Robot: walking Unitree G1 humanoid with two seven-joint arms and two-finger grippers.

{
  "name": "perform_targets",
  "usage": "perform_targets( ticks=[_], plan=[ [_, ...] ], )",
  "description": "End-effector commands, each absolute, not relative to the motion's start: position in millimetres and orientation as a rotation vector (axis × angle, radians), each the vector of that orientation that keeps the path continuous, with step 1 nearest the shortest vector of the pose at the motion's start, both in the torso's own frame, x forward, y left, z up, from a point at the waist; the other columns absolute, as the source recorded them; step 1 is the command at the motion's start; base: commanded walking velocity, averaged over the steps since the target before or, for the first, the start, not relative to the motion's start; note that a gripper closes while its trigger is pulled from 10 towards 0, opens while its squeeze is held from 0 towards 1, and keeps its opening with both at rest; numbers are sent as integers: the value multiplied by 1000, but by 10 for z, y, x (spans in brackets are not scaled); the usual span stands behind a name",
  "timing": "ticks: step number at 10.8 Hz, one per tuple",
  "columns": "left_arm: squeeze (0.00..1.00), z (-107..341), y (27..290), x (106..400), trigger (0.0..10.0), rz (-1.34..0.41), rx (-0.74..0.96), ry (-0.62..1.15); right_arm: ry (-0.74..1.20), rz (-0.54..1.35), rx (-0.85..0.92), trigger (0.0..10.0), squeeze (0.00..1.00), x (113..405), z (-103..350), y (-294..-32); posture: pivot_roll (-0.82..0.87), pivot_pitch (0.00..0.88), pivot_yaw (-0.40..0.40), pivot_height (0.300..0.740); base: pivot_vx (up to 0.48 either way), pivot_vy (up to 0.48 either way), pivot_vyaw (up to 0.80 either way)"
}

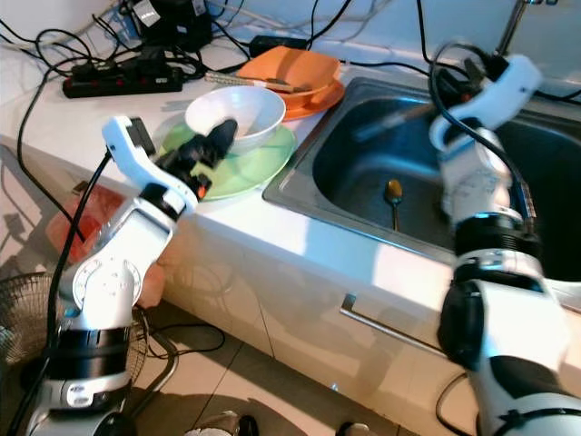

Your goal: Kitchen organization

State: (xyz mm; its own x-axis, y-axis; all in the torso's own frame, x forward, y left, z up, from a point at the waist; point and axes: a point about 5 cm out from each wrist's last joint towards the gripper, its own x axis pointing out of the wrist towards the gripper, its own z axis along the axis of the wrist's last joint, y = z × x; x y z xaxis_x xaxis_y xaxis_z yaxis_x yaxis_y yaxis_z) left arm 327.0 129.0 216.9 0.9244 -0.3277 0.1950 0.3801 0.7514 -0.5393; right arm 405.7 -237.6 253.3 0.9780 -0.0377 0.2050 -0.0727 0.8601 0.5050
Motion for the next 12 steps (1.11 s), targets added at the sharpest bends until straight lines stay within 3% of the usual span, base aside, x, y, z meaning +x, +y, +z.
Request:
perform_targets(
  ticks=[1,4,6,7,11,12],
  plan=[
    [1000,2183,1312,3233,10000,-388,-569,-92,-214,25,486,0,0,4060,2558,-2390,101,46,98,740,0,0,0],
    [1000,2030,1477,3198,10000,-382,-375,-39,-98,21,261,0,0,4003,2172,-2426,106,39,93,740,0,0,0],
    [1000,2018,1543,3206,10000,-373,-250,-38,-5,94,109,0,0,3963,1887,-2285,103,24,96,740,0,0,0],
    [0,2015,1509,3212,10000,-376,-230,-43,34,134,35,10000,0,3929,1731,-2191,98,17,90,740,0,0,0],
    [0,1974,1405,3203,10000,-392,-231,-48,51,161,-27,10000,0,3882,1580,-2112,92,10,72,740,0,0,0],
    [0,1978,1414,3210,10000,-388,-233,-51,53,156,-34,10000,973,3882,1580,-2124,91,10,71,740,0,0,0]
  ],
)
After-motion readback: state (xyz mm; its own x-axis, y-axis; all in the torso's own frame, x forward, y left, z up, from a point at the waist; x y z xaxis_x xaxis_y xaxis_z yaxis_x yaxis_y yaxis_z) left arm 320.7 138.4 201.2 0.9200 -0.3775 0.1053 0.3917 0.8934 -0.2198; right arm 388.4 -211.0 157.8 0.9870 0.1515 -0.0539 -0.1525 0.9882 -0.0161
